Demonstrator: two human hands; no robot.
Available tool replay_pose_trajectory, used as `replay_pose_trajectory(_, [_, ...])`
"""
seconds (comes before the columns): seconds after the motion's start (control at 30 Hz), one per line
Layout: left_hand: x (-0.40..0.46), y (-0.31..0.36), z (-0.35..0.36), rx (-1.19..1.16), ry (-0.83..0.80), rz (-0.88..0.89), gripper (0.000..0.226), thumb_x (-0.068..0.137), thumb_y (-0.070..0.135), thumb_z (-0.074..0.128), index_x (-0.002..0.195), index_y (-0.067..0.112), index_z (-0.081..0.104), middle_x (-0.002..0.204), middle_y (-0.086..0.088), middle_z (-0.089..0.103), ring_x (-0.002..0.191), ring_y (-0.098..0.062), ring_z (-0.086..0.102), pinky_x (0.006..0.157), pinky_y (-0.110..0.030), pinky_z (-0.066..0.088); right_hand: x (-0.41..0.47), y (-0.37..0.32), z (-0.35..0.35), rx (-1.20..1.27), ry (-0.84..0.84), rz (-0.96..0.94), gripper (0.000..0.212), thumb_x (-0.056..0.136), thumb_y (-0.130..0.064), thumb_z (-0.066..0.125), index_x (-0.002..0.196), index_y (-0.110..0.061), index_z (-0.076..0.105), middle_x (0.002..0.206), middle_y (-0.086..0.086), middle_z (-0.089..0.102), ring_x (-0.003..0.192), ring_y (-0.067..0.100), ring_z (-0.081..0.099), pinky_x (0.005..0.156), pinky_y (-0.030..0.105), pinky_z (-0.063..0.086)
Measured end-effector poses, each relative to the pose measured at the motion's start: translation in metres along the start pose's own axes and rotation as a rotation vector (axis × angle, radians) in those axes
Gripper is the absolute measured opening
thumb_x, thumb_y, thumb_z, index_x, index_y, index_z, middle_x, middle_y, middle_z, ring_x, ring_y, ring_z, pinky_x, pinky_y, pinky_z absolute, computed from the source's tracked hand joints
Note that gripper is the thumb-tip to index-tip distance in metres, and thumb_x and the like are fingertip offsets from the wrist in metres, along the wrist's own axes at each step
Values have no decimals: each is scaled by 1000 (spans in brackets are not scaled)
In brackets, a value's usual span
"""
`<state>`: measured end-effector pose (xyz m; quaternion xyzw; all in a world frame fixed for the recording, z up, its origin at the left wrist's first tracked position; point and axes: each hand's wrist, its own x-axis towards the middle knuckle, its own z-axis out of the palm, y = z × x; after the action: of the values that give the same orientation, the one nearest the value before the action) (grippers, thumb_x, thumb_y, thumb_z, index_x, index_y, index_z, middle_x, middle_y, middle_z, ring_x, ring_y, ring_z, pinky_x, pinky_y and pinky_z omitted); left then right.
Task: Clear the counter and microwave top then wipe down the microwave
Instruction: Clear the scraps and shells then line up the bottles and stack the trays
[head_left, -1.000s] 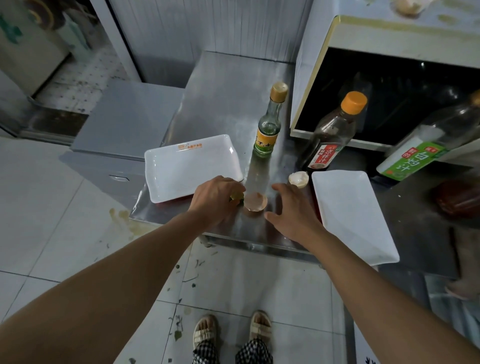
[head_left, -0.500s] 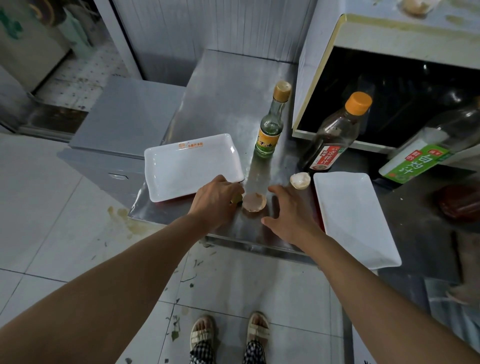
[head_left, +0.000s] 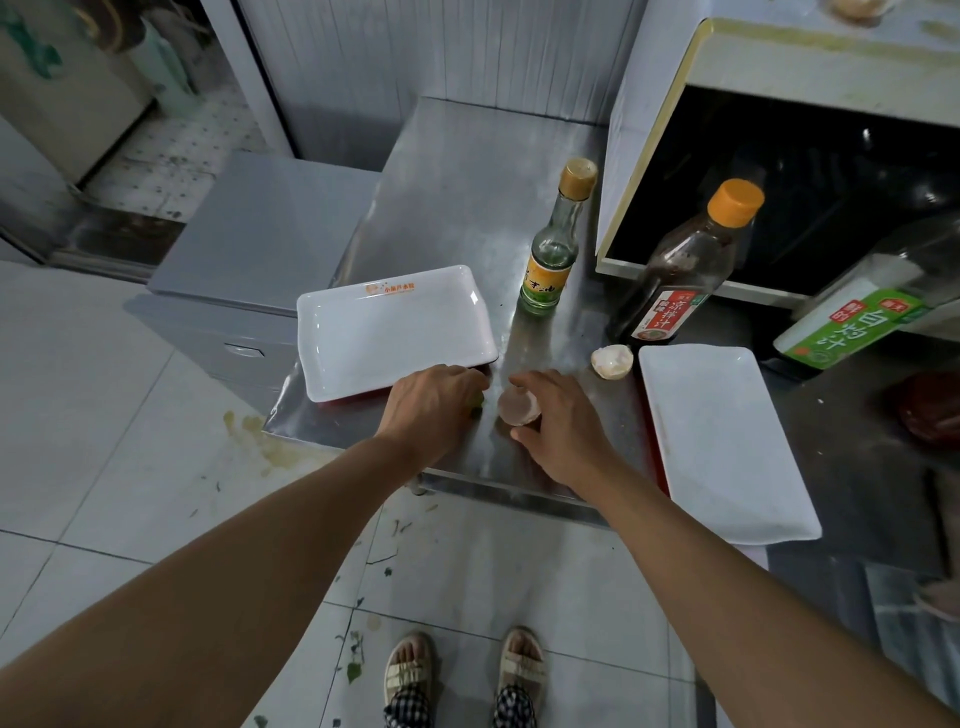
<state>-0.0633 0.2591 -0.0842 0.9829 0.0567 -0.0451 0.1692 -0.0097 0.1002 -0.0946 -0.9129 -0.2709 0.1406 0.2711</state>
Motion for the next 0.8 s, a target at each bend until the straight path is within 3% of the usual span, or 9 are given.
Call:
replay_pose_trajectory(0.43, [10, 18, -6, -78, 1, -47, 38, 85, 17, 65, 121, 28, 60, 115, 7, 67, 106, -21, 62, 86, -33, 52, -9, 14, -32, -28, 90, 106, 46, 84, -21, 69, 125, -15, 49, 128, 5, 53, 116, 22, 48, 95, 27, 38])
replay_pose_trajectory(0.67, [30, 35, -11, -123, 61, -18, 33, 87, 16, 60, 118, 27, 61, 114, 7, 67, 104, -23, 62, 81, -33, 51, 5, 34, -58, -68, 316, 209, 41, 78, -19, 73, 115, -12, 57, 118, 7, 57, 111, 26, 49, 81, 29, 41])
replay_pose_trajectory(0.8, [41, 43, -13, -137, 65, -21, 34, 84, 17, 63, 116, 28, 62, 114, 7, 67, 103, -25, 62, 79, -34, 51, 15, 42, -59, -91, 344, 245, 41, 78, -19, 73, 115, -11, 57, 119, 7, 56, 112, 25, 48, 83, 31, 41])
